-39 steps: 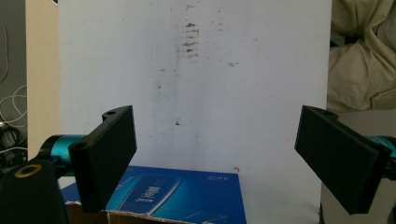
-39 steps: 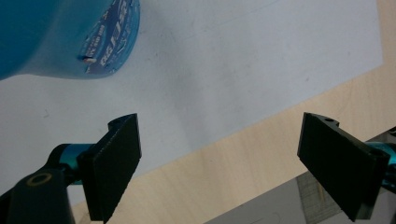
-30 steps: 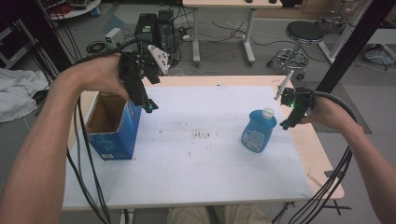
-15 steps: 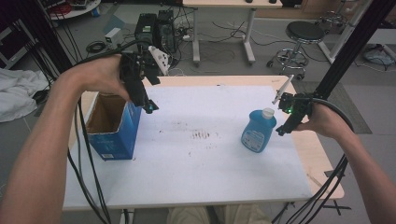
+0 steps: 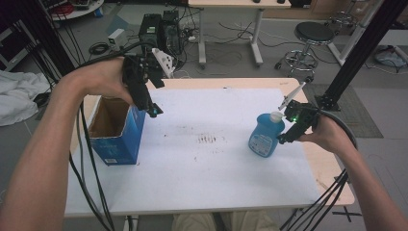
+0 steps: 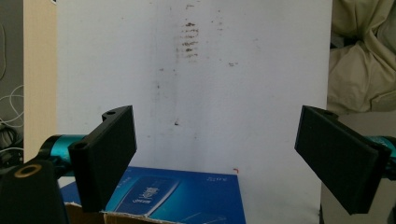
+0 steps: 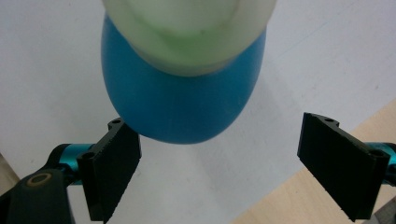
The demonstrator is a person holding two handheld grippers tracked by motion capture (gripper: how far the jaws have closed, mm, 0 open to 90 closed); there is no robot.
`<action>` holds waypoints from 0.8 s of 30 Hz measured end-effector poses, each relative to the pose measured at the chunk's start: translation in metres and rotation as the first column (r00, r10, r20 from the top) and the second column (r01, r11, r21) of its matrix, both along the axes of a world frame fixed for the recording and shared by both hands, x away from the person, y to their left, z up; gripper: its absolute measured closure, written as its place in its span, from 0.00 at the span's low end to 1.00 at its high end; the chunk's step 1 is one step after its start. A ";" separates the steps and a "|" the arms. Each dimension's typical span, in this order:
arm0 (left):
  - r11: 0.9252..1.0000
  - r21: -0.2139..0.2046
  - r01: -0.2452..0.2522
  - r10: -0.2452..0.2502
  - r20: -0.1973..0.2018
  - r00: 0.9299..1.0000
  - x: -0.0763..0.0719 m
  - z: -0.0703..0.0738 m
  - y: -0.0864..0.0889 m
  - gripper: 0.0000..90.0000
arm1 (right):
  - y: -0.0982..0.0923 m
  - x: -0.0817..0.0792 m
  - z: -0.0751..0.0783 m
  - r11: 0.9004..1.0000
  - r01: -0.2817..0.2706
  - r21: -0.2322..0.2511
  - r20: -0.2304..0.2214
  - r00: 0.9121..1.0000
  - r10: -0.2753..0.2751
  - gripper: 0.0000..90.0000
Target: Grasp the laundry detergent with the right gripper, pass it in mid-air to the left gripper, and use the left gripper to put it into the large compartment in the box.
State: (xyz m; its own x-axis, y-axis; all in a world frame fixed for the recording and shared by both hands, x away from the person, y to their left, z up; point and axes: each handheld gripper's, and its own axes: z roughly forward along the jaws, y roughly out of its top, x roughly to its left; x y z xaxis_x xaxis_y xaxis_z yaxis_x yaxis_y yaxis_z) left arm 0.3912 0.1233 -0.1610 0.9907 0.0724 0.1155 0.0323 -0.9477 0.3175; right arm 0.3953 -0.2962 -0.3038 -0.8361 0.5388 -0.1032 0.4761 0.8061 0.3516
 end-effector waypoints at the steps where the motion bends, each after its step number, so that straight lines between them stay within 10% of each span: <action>1: 1.000 0.004 0.001 -0.001 -0.001 1.000 0.000 0.000 0.000 0.14 | 0.000 -0.001 -0.001 1.000 0.010 0.012 0.005 1.000 -0.010 0.14; 24: 1.000 -0.003 -0.003 0.003 0.000 1.000 -0.001 -0.003 0.002 0.14 | 0.003 -0.016 -0.033 0.967 0.093 0.239 0.098 0.988 -0.120 0.14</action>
State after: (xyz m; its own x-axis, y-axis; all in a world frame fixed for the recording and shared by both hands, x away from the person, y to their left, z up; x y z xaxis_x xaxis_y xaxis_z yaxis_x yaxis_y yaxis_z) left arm 0.3902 0.1256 -0.1644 0.9904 0.0758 0.1153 0.0351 -0.9465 0.3207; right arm 0.3798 -0.2929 -0.3363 -0.7629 0.6443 -0.0530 0.5021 0.6422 0.5791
